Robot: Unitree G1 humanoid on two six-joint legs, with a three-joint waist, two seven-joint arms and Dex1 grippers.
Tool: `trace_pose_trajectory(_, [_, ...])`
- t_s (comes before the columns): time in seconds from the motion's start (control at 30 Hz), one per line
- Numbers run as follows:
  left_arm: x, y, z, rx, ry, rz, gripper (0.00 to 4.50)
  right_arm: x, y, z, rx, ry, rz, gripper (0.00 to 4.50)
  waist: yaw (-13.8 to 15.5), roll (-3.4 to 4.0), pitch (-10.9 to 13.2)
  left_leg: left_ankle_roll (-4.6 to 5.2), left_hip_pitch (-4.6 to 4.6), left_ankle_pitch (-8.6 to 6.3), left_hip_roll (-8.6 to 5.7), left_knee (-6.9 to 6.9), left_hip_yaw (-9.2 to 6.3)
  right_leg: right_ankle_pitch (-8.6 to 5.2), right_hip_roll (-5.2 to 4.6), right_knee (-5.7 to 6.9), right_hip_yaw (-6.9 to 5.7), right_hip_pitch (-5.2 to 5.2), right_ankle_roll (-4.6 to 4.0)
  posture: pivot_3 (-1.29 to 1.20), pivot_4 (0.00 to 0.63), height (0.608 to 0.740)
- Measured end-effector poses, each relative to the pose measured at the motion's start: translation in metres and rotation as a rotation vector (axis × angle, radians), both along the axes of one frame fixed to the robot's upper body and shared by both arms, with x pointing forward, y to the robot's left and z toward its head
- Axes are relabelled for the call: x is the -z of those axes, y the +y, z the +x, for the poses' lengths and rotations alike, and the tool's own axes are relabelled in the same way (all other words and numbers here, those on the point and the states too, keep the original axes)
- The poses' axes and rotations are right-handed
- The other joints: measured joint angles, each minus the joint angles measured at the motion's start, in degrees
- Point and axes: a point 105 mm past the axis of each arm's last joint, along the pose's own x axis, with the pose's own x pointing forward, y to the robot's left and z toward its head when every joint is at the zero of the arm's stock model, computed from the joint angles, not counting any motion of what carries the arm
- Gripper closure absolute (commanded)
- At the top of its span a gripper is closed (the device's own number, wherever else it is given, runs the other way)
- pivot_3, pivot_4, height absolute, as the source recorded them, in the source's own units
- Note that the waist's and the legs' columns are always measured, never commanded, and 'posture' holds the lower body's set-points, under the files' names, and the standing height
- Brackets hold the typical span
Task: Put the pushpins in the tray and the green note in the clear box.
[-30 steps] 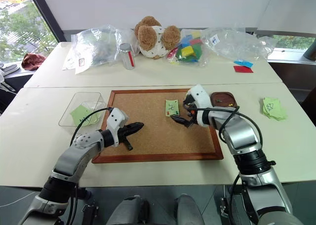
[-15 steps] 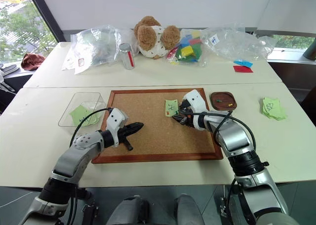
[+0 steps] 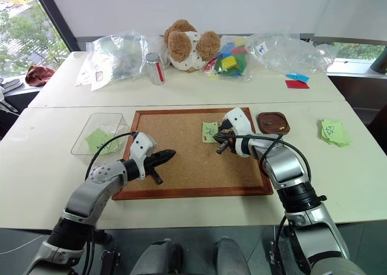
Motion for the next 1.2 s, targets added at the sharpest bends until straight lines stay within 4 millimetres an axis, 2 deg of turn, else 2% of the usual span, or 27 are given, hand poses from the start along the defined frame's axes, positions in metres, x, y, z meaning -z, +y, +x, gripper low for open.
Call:
trace_pose_trajectory(0.2, [0.000,0.000,0.000,0.001,0.000,-0.001,4.50,-0.001,-0.001,0.000,-0.001,0.004,0.001,4.45,0.0,0.00,0.0,0.00,0.00,0.00,0.00,0.00,0.00,0.00,0.00,0.00,0.00,0.00,0.00,0.00,0.150,0.740])
trace_pose_trajectory(0.33, [0.000,-0.001,0.000,0.003,-0.001,-0.002,4.50,-0.009,-0.006,0.001,0.012,0.014,0.019,4.45,0.0,0.00,0.0,0.00,-0.01,0.00,0.00,-0.01,0.00,0.00,0.00,0.00,0.00,-0.02,0.00,0.00,0.150,0.740])
trace_pose_trajectory(0.43, [0.000,-0.001,0.000,0.003,0.000,-0.002,4.50,-0.038,-0.011,0.007,0.020,-0.071,0.020,4.45,0.0,0.01,0.0,0.01,-0.01,0.00,0.00,-0.01,0.00,0.00,0.00,-0.01,0.00,-0.01,0.00,0.00,0.150,0.740])
trace_pose_trajectory(0.5, [0.000,-0.001,0.000,0.005,0.001,-0.001,4.50,-0.064,-0.024,0.013,0.056,-0.147,0.016,4.45,0.1,0.00,0.0,0.01,-0.01,-0.01,0.00,0.00,0.00,0.00,0.00,-0.02,0.00,0.00,0.00,0.00,0.150,0.740])
trace_pose_trajectory(0.6, [0.000,-0.001,0.000,0.006,0.002,-0.001,4.50,-0.081,-0.040,0.017,0.106,-0.196,0.017,4.45,0.0,-0.01,0.0,0.01,-0.01,-0.01,0.00,-0.02,-0.01,0.00,0.00,-0.03,0.00,0.00,0.00,0.00,0.150,0.740])
trace_pose_trajectory(0.73, [0.000,-0.001,0.000,0.007,0.002,-0.001,4.50,-0.076,-0.067,0.027,0.205,-0.189,-0.005,4.45,0.1,-0.01,0.0,0.02,0.00,-0.01,0.00,0.01,0.01,0.00,-0.02,-0.03,0.00,0.02,0.00,0.00,0.150,0.740])
trace_pose_trajectory(0.8, [0.000,-0.001,0.000,0.009,0.002,-0.001,4.50,-0.073,-0.098,0.036,0.312,-0.186,-0.027,4.45,0.1,-0.01,0.0,0.02,-0.01,-0.01,0.00,0.00,0.02,0.00,-0.02,-0.05,0.00,0.03,0.00,0.00,0.150,0.740])
trace_pose_trajectory(0.93, [0.000,-0.001,0.000,0.009,0.003,0.000,4.50,-0.064,-0.136,0.042,0.435,-0.170,-0.056,4.45,0.0,0.01,0.0,0.00,0.00,0.00,0.00,-0.03,0.02,0.00,-0.01,-0.04,0.00,0.02,0.00,0.00,0.150,0.740])
trace_pose_trajectory(1.1, [0.000,-0.001,0.000,0.009,0.003,0.000,4.50,-0.042,-0.158,0.045,0.505,-0.113,-0.073,4.45,0.0,0.01,0.0,0.00,0.01,0.00,0.00,0.00,0.04,0.00,-0.01,-0.04,0.00,0.04,0.00,0.00,0.150,0.740])
trace_pose_trajectory(1.2, [0.000,-0.001,0.000,0.009,0.003,0.000,4.50,-0.036,-0.165,0.047,0.531,-0.091,-0.076,4.45,0.0,0.01,0.0,-0.02,0.01,0.01,0.00,0.00,0.04,0.00,-0.01,-0.04,0.00,0.04,0.00,0.00,0.150,0.740])
